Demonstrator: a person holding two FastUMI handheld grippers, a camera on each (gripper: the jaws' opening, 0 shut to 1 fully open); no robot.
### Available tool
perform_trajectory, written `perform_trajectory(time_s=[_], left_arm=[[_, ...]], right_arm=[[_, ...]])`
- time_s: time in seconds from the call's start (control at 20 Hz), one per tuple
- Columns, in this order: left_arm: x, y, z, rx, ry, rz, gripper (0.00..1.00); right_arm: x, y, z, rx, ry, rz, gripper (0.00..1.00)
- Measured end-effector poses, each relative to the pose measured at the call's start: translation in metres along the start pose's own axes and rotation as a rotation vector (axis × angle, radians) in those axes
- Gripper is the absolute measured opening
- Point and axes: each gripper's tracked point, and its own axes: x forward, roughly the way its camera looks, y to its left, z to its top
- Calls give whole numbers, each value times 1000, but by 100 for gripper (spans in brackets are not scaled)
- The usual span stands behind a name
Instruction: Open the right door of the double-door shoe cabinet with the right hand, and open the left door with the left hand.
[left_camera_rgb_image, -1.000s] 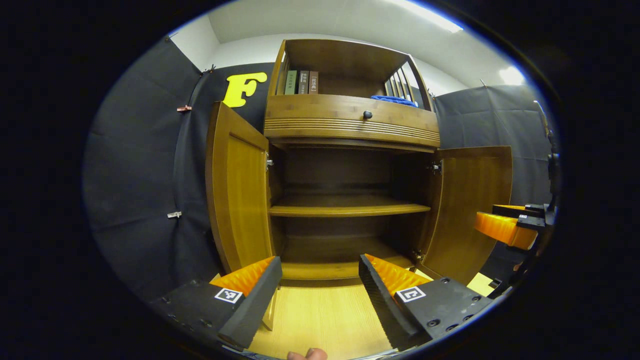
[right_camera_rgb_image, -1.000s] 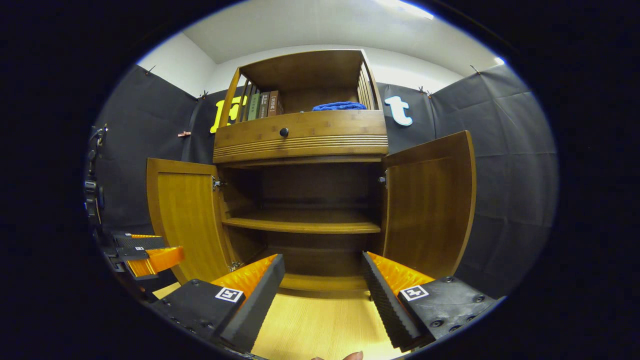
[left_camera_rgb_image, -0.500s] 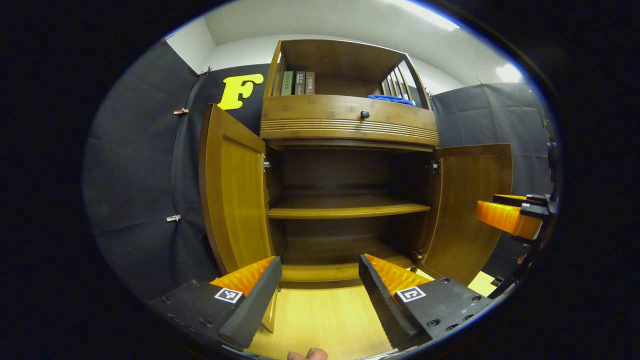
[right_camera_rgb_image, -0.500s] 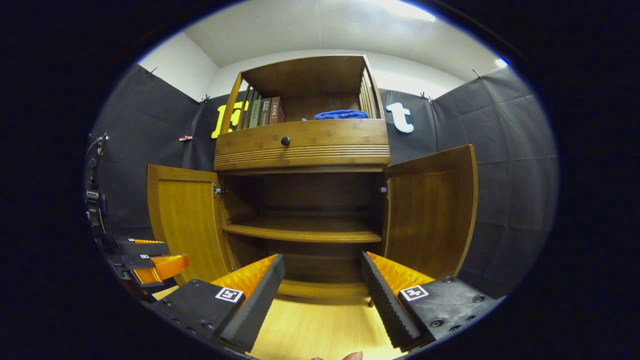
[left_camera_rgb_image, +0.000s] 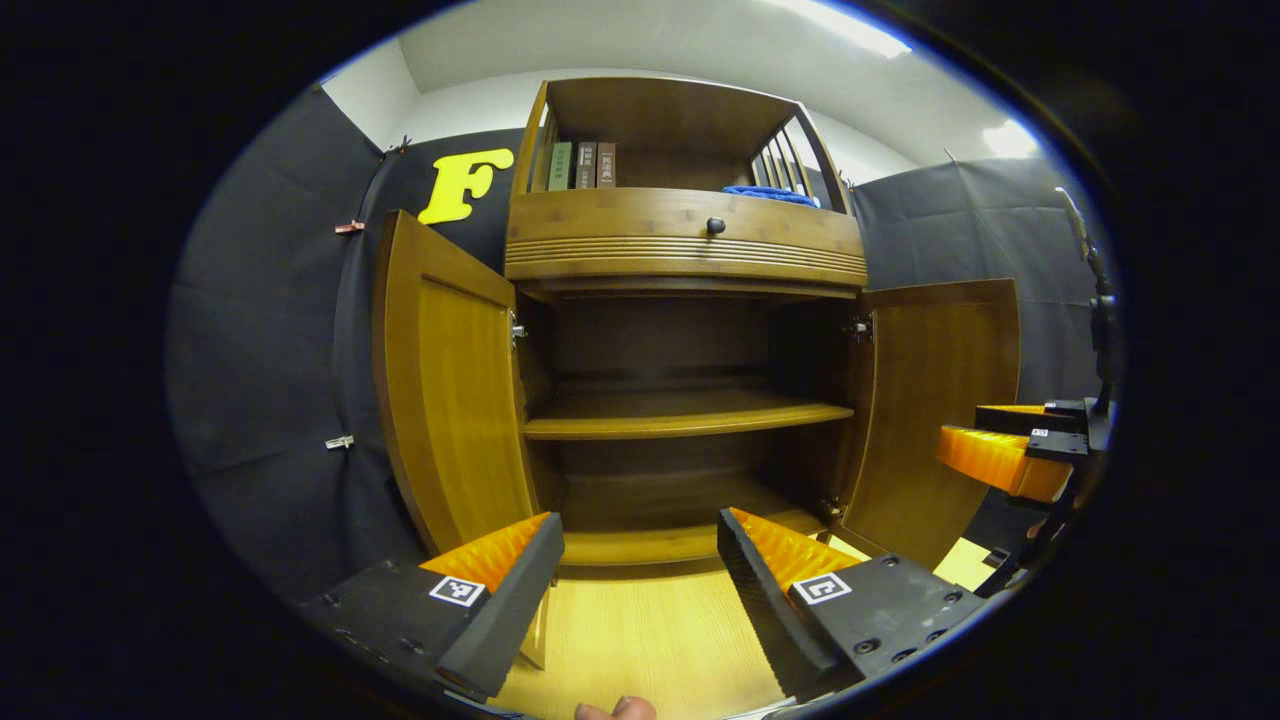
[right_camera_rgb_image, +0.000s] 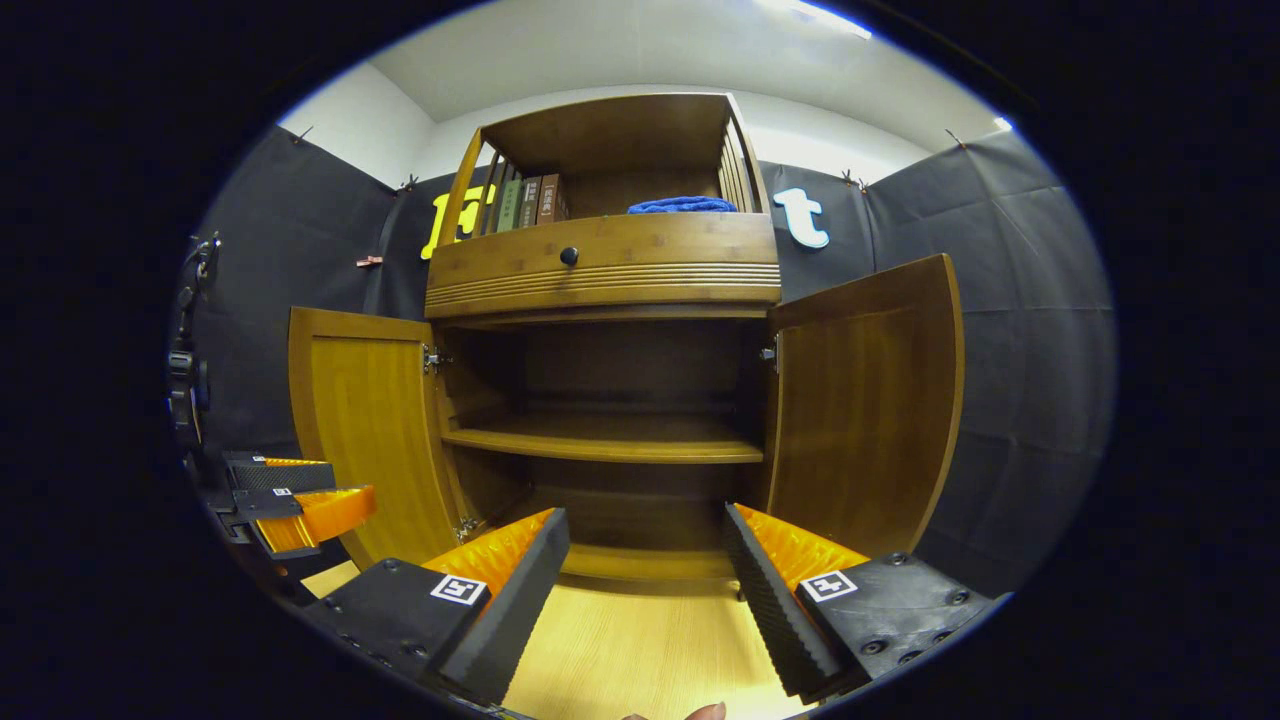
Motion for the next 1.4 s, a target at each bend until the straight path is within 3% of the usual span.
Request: perform_trajectory(time_s=[0.75,1.4], left_arm=[[23,-11,-32,-22,113,-26,96],[18,-14,-21,-3,89,-15,96]], right_arm=[[16,-8,-25,2,67,-16,98],[13,-5,-18,11,60,-2,98]])
